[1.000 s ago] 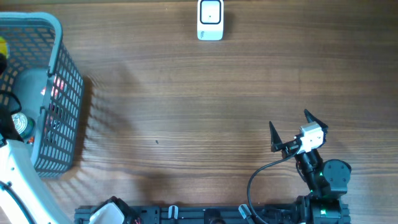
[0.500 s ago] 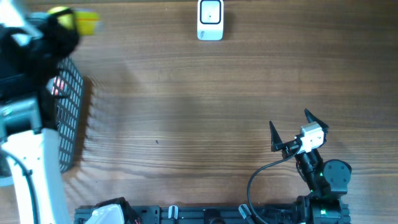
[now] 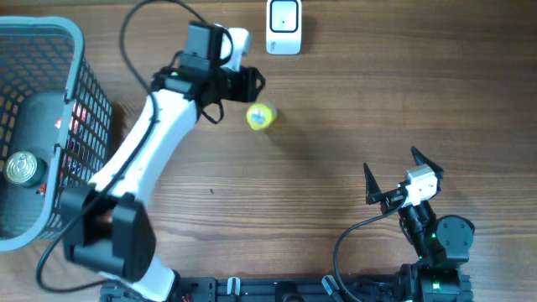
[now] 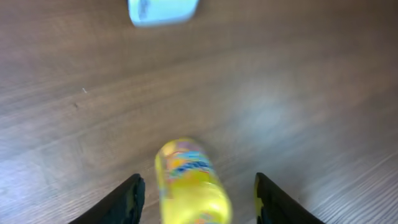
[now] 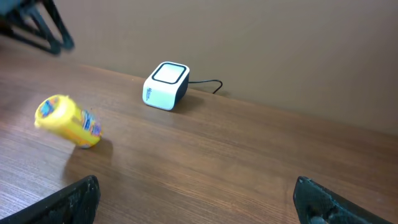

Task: Scan the item barcode
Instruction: 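Lift the Mentos bottle out and place it on the table, then reach the left gripper into the basket and grasp the tin can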

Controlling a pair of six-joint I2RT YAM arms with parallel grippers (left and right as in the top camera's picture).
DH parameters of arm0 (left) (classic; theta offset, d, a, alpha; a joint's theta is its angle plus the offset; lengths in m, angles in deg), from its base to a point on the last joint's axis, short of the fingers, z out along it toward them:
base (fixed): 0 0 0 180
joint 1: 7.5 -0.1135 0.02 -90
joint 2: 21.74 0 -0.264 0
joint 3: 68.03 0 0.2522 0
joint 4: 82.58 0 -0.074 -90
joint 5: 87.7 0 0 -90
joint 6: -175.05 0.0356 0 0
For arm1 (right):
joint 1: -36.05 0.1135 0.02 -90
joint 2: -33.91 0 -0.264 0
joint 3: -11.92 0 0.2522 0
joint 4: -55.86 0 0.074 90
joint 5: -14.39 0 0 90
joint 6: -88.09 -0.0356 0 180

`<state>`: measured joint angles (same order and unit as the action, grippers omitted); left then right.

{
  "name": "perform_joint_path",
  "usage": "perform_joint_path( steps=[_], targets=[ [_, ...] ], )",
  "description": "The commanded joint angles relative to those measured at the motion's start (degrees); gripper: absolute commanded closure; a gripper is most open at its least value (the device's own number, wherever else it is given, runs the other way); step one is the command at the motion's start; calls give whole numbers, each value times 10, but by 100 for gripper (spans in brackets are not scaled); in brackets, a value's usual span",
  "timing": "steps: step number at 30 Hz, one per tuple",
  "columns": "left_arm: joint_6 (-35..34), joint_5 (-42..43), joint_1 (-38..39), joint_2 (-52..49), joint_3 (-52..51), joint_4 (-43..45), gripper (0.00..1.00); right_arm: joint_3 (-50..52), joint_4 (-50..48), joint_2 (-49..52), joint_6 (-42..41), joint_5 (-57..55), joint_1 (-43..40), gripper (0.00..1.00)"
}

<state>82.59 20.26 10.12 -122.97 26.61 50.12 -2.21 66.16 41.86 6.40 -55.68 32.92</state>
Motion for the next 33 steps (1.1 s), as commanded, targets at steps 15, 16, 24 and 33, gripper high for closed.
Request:
perform_joint_path(
  steps=[15, 16, 24, 33],
  targets=[
    [61, -79, 1, -5, 5, 36, 7, 1, -8, 2, -8, 7, 2, 0],
    [61, -95, 0, 15, 5, 36, 0, 1, -10, 2, -8, 7, 2, 0],
    [-55, -278, -213, 298, 5, 28, 0, 1, -10, 2, -10, 8, 2, 0],
    [-210, -283, -590, 299, 4, -78, 0, 1, -10, 2, -10, 12, 2, 0]
  ],
)
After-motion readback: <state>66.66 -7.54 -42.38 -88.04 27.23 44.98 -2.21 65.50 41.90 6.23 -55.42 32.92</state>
